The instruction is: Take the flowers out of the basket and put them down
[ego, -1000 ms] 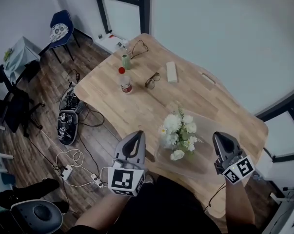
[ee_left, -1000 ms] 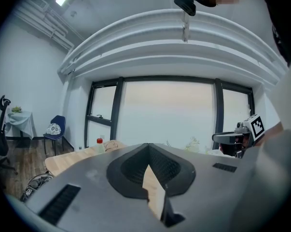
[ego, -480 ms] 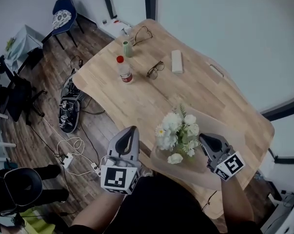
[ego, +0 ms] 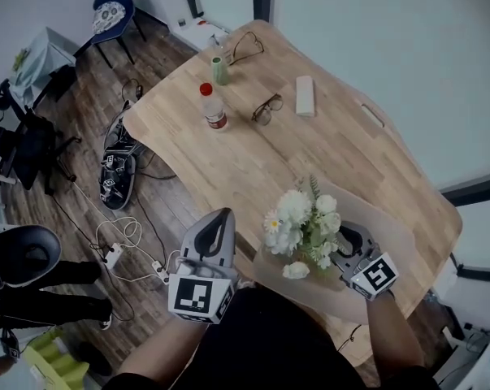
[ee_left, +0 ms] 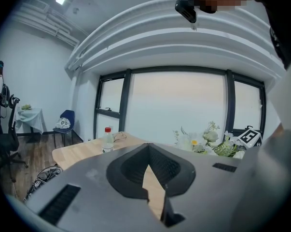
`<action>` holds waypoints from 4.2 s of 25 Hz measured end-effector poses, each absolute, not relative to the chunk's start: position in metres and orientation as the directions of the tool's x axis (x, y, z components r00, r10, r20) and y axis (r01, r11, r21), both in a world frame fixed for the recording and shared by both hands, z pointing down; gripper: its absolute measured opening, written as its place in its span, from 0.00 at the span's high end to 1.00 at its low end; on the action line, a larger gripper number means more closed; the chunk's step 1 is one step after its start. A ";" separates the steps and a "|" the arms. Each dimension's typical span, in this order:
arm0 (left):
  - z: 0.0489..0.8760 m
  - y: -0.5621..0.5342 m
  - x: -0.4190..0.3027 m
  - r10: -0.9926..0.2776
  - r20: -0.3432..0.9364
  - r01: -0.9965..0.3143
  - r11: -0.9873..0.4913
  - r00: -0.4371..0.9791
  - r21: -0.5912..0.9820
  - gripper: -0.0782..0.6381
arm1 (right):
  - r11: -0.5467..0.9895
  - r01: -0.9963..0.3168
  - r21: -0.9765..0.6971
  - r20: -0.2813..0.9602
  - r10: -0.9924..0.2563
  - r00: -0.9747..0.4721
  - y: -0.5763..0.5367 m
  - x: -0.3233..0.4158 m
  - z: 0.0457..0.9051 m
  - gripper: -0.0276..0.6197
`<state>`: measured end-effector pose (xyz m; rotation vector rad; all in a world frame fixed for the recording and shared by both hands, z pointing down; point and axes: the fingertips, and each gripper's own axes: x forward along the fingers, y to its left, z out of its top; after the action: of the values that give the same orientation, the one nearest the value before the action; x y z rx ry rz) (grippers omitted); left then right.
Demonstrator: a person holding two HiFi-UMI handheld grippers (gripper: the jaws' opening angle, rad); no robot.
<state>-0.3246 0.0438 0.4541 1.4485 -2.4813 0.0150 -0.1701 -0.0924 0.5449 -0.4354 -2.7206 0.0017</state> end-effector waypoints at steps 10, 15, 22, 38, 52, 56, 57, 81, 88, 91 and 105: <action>0.455 0.050 -0.330 -0.847 0.240 -0.851 0.511 -0.474 0.122 0.88 | 0.922 0.379 -0.083 0.387 0.380 -0.840 -0.070 -0.190 0.565 0.48; 0.446 0.058 -0.335 -0.843 0.228 -0.847 0.520 -0.488 0.109 0.88 | 0.912 0.403 -0.073 0.361 0.401 -0.842 -0.058 -0.210 0.564 0.47; 0.437 0.074 -0.341 -0.829 0.232 -0.841 0.536 -0.508 0.076 0.88 | 0.906 0.416 -0.078 0.319 0.418 -0.851 -0.044 -0.226 0.561 0.47; 0.420 0.069 -0.332 -0.849 0.197 -0.856 0.512 -0.490 0.074 0.89 | 0.919 0.390 -0.056 0.293 0.388 -0.874 -0.049 -0.221 0.518 0.53; 0.400 0.046 -0.305 -0.894 0.146 -0.898 0.436 -0.423 0.067 0.88 | 0.949 0.313 -0.029 0.291 0.308 -0.906 -0.063 -0.185 0.485 0.53; 0.393 0.041 -0.299 -0.902 0.137 -0.906 0.419 -0.409 0.056 0.89 | 0.954 0.298 -0.022 0.297 0.291 -0.910 -0.065 -0.174 0.479 0.53; 0.390 0.040 -0.299 -0.903 0.136 -0.907 0.418 -0.408 0.055 0.89 | 0.957 0.291 -0.019 0.299 0.283 -0.911 -0.066 -0.172 0.476 0.53; 0.365 -0.008 -0.254 -0.968 0.088 -0.971 0.237 -0.234 0.028 0.89 | 0.994 0.104 0.040 0.246 0.091 -0.965 -0.114 -0.122 0.392 0.53; 0.354 -0.029 -0.238 -0.984 0.054 -0.984 0.174 -0.172 0.032 0.88 | 0.999 0.004 0.046 0.194 -0.005 -0.981 -0.129 -0.091 0.370 0.53; 0.351 -0.039 -0.233 -0.988 0.035 -0.988 0.150 -0.149 0.038 0.88 | 0.998 -0.031 0.058 0.191 -0.042 -0.981 -0.137 -0.077 0.365 0.53; 0.345 -0.089 -0.189 -1.000 0.022 -0.999 0.002 -0.001 0.037 0.88 | 0.968 -0.226 0.114 0.130 -0.240 -0.962 -0.168 -0.015 0.321 0.53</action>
<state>-0.1895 -0.0891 0.3446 2.1900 -2.1941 -0.0161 -0.0155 -0.1683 0.3209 0.3538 -2.9734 -0.1470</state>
